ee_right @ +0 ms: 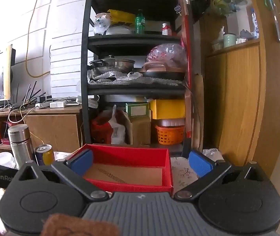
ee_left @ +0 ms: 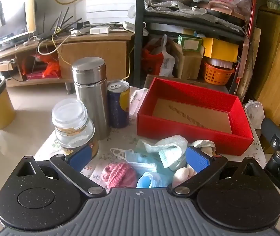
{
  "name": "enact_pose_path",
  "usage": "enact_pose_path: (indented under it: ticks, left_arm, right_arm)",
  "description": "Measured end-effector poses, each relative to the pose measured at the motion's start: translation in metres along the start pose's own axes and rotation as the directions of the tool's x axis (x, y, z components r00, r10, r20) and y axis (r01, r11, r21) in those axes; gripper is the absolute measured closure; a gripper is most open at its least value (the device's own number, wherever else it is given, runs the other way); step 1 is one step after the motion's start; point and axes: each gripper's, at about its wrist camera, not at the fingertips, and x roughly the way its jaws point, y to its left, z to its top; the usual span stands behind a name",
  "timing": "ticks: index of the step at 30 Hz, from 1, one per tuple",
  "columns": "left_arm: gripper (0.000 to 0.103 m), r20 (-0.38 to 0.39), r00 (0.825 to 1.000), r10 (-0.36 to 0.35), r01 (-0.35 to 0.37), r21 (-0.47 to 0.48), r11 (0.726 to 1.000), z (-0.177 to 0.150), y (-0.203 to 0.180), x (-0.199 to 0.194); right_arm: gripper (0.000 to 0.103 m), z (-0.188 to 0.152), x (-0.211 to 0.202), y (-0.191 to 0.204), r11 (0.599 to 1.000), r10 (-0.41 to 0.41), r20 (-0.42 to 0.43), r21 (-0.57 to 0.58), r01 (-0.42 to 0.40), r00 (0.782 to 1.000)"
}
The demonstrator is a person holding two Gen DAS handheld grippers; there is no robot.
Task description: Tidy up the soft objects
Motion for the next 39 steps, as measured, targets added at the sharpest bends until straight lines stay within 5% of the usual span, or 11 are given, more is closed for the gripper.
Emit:
enact_pose_path:
  ticks: [39]
  left_arm:
    - [0.006,-0.007,1.000,0.006,-0.006,0.044,0.999,-0.0043,-0.0059,0.0009]
  right_arm:
    - [0.024,0.0027,0.0032,-0.0040,1.000,0.014,0.006,0.011,-0.014,1.000]
